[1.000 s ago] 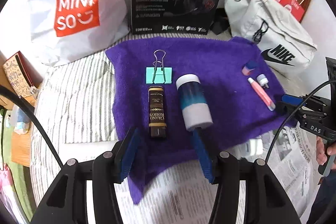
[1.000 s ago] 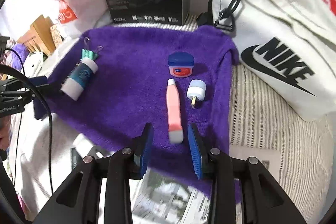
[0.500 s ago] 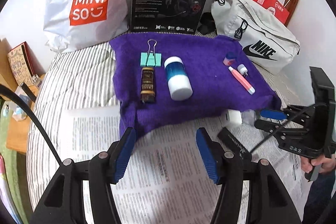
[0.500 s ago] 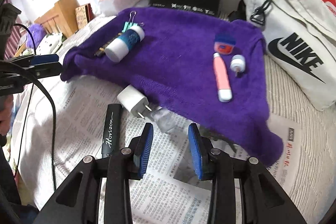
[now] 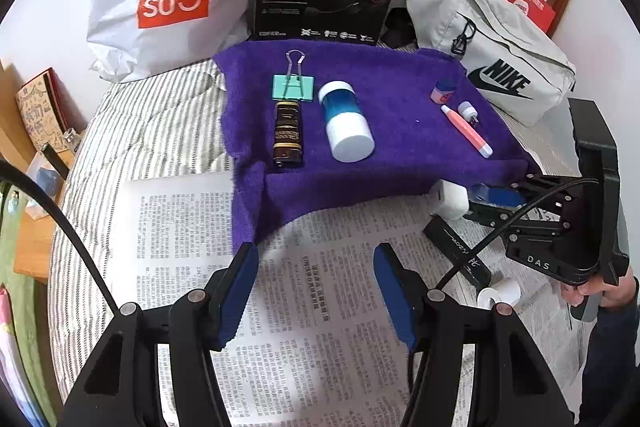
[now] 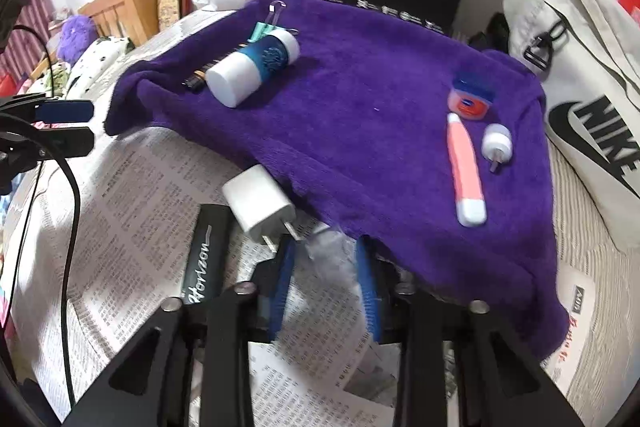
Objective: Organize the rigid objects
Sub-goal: 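Grasp the clear plastic cup on the newspaper with the right tool, then grasp the black Horizon stick with the left tool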
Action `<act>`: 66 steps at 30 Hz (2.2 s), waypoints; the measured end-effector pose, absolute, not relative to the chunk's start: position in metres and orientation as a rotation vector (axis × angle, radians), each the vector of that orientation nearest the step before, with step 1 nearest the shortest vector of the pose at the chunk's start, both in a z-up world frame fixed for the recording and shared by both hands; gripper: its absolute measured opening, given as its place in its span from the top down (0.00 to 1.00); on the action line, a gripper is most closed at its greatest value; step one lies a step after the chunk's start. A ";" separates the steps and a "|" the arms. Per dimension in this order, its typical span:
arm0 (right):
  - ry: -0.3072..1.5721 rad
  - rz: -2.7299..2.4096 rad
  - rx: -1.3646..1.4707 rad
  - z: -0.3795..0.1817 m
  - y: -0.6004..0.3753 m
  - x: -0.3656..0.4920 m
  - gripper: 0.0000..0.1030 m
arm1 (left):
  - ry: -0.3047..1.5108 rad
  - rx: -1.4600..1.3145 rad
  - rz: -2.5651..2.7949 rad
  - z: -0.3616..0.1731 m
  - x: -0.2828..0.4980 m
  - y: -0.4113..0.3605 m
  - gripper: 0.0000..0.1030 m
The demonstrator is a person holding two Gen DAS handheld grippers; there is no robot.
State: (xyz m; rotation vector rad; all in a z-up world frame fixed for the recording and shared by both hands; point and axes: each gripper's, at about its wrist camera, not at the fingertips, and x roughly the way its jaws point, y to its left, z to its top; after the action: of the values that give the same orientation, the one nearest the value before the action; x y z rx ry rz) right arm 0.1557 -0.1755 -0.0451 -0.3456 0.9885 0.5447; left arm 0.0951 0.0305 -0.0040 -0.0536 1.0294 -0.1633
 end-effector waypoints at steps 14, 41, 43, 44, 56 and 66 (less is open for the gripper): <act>0.993 0.441 -0.247 -0.030 -0.227 0.135 0.82 | 1.058 -0.027 -0.268 -0.013 0.100 -0.020 0.44; 0.978 0.298 -0.129 -0.024 -0.316 0.091 0.82 | 1.149 0.175 -0.217 -0.045 0.113 -0.065 0.36; 0.979 0.304 -0.130 -0.024 -0.314 0.092 0.82 | 1.144 0.163 -0.200 -0.045 0.114 -0.058 0.36; 0.979 0.305 -0.130 -0.024 -0.313 0.092 0.82 | 1.139 0.156 -0.202 -0.045 0.114 -0.056 0.39; 0.998 0.317 -0.125 -0.032 -0.308 0.095 0.82 | 1.076 0.222 -0.345 -0.041 0.105 -0.072 0.80; 1.013 0.317 -0.122 -0.037 -0.309 0.099 0.82 | 1.086 0.249 -0.337 -0.040 0.101 -0.075 0.79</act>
State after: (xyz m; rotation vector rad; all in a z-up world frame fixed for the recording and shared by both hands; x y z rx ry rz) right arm 0.0989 -0.3088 -0.0368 -0.1225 1.0128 0.3166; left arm 0.1009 -0.0752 -0.0398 0.2488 1.0863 -0.3372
